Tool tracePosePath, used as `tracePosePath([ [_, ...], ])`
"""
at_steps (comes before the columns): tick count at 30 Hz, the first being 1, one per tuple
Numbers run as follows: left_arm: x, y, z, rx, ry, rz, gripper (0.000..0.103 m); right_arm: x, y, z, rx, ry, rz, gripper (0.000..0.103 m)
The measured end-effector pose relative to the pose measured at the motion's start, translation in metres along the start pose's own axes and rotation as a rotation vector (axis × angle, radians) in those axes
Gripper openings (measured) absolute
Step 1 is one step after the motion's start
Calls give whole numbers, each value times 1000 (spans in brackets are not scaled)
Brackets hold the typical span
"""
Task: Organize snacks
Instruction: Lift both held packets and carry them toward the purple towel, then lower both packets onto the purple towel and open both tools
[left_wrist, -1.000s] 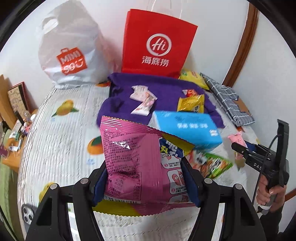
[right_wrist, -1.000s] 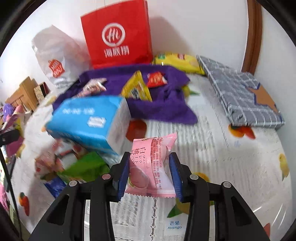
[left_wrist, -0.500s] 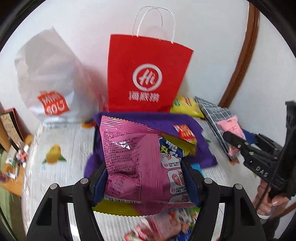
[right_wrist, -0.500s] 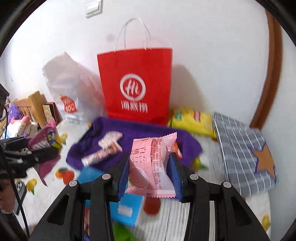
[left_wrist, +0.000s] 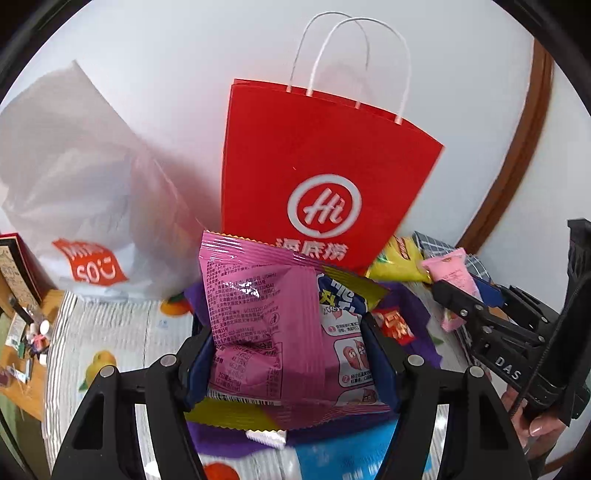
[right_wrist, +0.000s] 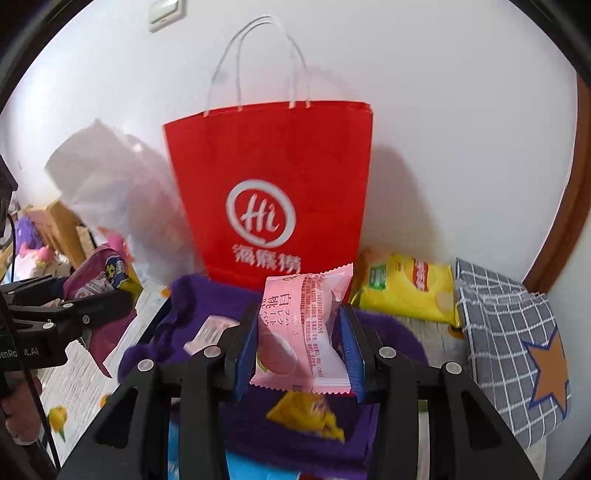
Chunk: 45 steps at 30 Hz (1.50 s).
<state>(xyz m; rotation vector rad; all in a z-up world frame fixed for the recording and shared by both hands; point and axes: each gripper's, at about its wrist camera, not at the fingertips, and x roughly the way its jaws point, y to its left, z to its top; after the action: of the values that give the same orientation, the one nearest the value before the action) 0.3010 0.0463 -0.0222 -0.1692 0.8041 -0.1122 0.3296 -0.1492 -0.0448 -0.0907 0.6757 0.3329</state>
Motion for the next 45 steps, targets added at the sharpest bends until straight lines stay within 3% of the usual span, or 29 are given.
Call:
tracePosePath([
  [3,15,10,2,-8,8,19,69,13,-9,-7,19,3,15,42],
  [5,27,17,0,-19,48,51,69,33,-16,-12,14,71,-3,42],
  [9,38,30,-1,-51,78,69,69,49,-28,-17,23,111,-21,42],
  [33,37,33,0,-58,71,73,69,101,-30,-43,-1,354,-21,42],
  [45,37,34,0,-66,74,76,69,111,-31,-51,3,418,-23,43],
])
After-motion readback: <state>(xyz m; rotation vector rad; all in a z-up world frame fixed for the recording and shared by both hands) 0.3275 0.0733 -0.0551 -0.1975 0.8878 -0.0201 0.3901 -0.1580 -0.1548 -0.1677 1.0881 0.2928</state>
